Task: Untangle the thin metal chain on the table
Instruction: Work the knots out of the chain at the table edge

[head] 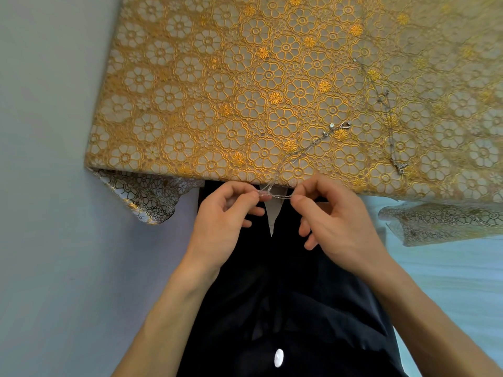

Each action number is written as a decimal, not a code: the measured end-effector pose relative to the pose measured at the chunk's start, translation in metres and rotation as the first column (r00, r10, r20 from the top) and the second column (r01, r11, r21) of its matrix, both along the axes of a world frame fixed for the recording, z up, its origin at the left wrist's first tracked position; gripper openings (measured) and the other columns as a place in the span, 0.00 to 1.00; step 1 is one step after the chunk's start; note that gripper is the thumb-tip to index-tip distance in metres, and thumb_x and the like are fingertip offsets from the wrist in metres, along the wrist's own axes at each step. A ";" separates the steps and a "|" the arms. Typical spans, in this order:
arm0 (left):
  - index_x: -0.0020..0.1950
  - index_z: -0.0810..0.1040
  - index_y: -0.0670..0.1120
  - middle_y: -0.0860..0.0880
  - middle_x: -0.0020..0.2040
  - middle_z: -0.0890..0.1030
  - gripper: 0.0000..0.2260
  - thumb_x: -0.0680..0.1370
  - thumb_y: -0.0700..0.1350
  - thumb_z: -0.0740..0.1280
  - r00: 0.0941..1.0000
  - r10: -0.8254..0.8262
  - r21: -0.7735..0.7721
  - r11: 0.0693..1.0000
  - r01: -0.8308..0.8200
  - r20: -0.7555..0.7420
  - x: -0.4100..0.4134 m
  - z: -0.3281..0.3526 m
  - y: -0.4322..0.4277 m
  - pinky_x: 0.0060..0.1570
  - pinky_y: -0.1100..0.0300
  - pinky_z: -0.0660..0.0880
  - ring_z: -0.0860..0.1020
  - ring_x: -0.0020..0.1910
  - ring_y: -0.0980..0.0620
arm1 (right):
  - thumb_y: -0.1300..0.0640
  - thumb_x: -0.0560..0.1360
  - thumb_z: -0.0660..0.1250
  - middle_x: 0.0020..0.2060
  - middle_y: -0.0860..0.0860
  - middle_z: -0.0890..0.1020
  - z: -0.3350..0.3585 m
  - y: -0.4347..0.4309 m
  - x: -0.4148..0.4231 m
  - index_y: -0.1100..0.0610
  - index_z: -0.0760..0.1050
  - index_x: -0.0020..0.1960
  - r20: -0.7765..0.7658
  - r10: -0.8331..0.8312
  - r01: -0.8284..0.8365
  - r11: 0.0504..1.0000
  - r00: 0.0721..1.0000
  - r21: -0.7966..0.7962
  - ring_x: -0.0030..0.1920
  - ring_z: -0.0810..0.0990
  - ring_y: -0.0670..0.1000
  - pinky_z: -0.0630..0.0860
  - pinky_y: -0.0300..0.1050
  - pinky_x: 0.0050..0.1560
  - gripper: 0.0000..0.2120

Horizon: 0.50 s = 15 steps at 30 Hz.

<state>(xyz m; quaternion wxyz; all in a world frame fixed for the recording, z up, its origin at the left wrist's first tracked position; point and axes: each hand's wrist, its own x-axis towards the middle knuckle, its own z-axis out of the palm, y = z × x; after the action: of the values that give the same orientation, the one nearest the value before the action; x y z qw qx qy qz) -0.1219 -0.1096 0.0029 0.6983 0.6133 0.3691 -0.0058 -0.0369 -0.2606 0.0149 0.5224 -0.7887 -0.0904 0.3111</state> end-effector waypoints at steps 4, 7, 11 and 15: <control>0.46 0.79 0.49 0.50 0.47 0.87 0.05 0.80 0.42 0.67 1.000 0.021 -0.012 1.000 -0.022 -0.018 -0.001 -0.005 -0.001 0.43 0.58 0.74 0.83 0.44 0.53 | 0.53 0.77 0.68 0.31 0.43 0.79 -0.004 -0.004 -0.002 0.48 0.77 0.41 0.212 0.113 -0.072 0.979 0.971 -0.193 0.31 0.79 0.48 0.77 0.47 0.35 0.06; 0.45 0.79 0.50 0.52 0.47 0.87 0.03 0.79 0.44 0.68 1.000 0.009 0.018 1.000 -0.008 -0.015 -0.003 -0.006 -0.001 0.44 0.58 0.74 0.83 0.44 0.54 | 0.43 0.76 0.64 0.29 0.41 0.79 -0.004 -0.007 -0.002 0.49 0.79 0.40 0.364 0.296 -0.130 0.900 0.883 -0.415 0.33 0.78 0.44 0.74 0.46 0.38 0.12; 0.39 0.81 0.55 0.52 0.49 0.87 0.05 0.72 0.49 0.65 1.000 -0.024 0.038 0.999 0.024 0.015 -0.005 -0.007 0.000 0.47 0.58 0.74 0.83 0.49 0.51 | 0.49 0.76 0.70 0.34 0.43 0.78 0.001 -0.001 0.004 0.48 0.81 0.45 0.624 0.156 0.025 0.962 0.766 -0.271 0.34 0.75 0.45 0.76 0.48 0.38 0.05; 0.41 0.75 0.50 0.50 0.50 0.87 0.03 0.73 0.47 0.62 0.996 -0.063 -0.043 0.997 0.066 0.055 -0.004 -0.008 0.003 0.50 0.54 0.72 0.82 0.52 0.50 | 0.50 0.75 0.70 0.62 0.48 0.77 -0.008 0.007 0.034 0.45 0.77 0.67 0.732 0.350 -0.059 0.918 0.585 -0.392 0.55 0.74 0.51 0.68 0.42 0.59 0.20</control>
<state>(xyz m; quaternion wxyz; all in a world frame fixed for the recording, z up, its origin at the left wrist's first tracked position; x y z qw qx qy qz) -0.1256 -0.1070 -0.0049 0.7208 0.6092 0.3301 -0.0203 -0.0030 -0.2533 0.0074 0.2505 -0.9026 -0.3500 0.0009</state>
